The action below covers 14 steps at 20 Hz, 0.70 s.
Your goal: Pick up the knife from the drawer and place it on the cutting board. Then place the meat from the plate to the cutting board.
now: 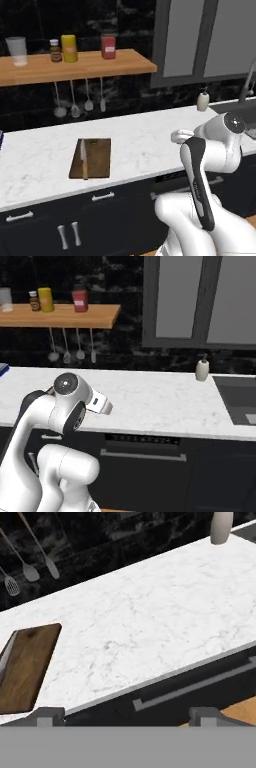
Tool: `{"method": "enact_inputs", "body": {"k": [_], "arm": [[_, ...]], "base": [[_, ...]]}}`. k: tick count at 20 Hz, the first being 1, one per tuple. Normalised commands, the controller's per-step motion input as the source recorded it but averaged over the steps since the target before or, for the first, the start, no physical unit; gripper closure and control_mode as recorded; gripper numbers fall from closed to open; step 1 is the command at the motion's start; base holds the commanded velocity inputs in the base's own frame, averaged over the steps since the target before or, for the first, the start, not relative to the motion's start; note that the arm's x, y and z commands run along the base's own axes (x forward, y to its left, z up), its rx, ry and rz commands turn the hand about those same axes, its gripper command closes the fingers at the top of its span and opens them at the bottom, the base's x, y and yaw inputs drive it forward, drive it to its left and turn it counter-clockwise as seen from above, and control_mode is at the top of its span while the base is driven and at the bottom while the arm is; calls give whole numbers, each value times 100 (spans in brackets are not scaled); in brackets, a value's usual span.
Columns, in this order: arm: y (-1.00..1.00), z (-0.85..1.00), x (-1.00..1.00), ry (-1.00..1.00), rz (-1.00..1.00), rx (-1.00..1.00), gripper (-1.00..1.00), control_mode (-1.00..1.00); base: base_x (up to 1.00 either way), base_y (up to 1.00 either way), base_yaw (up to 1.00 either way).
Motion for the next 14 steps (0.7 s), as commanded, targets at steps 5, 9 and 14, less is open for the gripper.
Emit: {"method": "enact_inputs", "body": {"k": [5,9,14], "arm": [[0,0,0,0,0,0,-100,100],[0,0,0,0,0,0,-100,100],[0,0,0,0,0,0,-100,100]], "base": [[37,-100,-50],[37,-100,-49],[41,-100,-40]]}}
